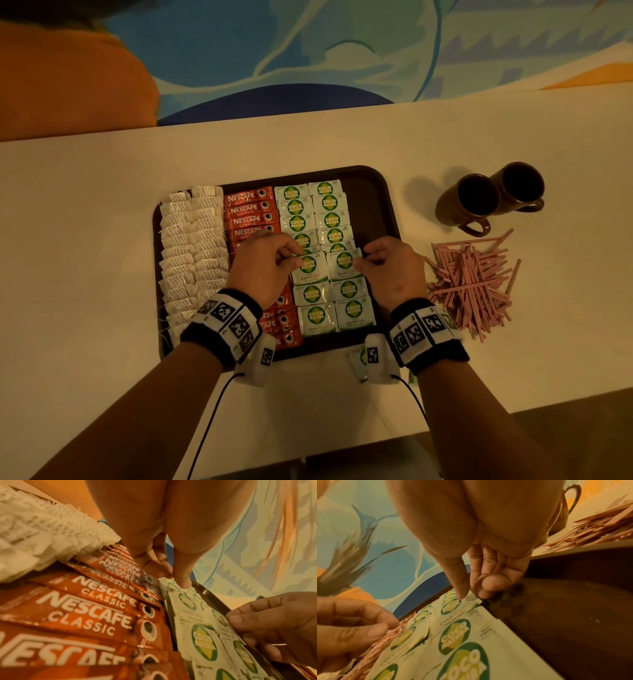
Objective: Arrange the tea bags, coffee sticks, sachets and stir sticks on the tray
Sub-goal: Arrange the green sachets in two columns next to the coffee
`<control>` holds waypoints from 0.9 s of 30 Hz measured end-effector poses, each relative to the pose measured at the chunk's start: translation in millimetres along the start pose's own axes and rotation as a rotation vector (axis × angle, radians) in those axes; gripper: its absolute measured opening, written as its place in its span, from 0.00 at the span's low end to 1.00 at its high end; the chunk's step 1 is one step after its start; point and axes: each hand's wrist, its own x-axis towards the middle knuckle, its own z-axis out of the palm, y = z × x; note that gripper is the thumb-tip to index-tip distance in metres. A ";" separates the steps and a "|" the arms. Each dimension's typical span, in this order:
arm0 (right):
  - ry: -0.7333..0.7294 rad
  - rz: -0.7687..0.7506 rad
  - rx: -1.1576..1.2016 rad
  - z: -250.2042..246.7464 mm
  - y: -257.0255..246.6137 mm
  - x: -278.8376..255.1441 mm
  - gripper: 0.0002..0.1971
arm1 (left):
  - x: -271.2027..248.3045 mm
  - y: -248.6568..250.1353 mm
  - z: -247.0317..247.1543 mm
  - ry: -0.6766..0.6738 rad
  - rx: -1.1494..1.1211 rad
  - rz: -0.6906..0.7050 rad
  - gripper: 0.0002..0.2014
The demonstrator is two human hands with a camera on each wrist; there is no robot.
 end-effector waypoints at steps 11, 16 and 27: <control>0.015 0.002 -0.019 2.5 1.5 -1.0 0.11 | -9.5 -2.5 -10.7 0.048 0.032 0.034 0.04; 0.080 -0.008 -0.013 -6.3 0.9 -9.0 0.10 | -14.8 2.0 -14.4 0.060 0.027 0.043 0.04; 0.236 0.147 0.132 -50.7 42.4 -67.4 0.09 | -35.6 37.7 12.4 -0.187 0.007 0.174 0.06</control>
